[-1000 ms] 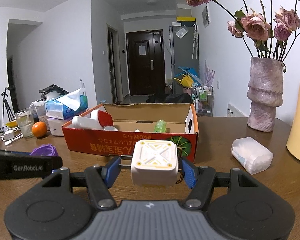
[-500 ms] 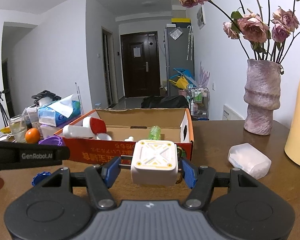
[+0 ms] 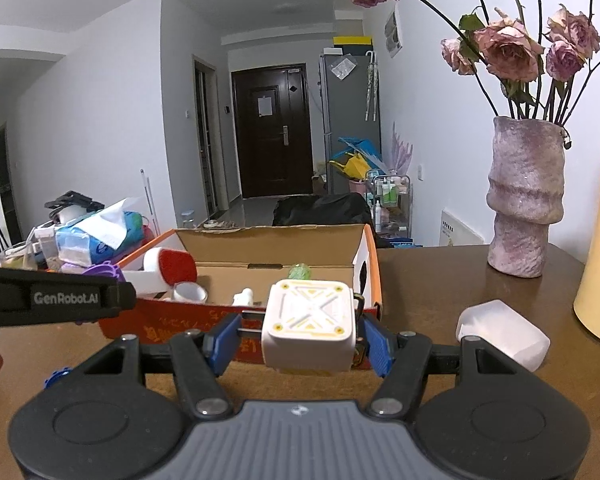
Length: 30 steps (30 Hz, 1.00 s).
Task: Organize rigid objects
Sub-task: 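Carry the purple cap and white plug over the cardboard box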
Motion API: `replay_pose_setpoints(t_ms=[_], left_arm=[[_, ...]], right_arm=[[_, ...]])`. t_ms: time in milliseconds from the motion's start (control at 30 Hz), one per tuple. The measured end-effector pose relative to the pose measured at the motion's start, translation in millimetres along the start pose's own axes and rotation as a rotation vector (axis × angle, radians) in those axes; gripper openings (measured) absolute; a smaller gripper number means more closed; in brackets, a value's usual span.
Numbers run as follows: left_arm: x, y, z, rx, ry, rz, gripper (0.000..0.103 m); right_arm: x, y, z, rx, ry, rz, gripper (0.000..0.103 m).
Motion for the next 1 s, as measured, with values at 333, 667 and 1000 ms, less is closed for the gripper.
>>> replay_pose_setpoints(t_ms=[333, 667, 1000], left_arm=[[-8, -15, -18, -0.020, -0.002, 0.008, 0.055], [-12, -30, -38, -0.040, -0.022, 0.013, 0.055], [-18, -43, -58, -0.055, -0.035, 0.012, 0.055]], right_arm=[[-6, -11, -21, -0.016, 0.009, -0.006, 0.064], [-8, -22, -42, -0.032, 0.006, -0.011, 0.064], [-8, -32, -60, -0.038, 0.006, -0.009, 0.064]])
Point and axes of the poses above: each gripper's, at about its wrist camera, not at the fingertips, and z roughly against the way its jaws point, x to its left, y to its underside, the point moved 6 cm from there along -z, roughly the way its jaws point, and after that the axes turned 8 degrees about -y, right-handed, at the moved point
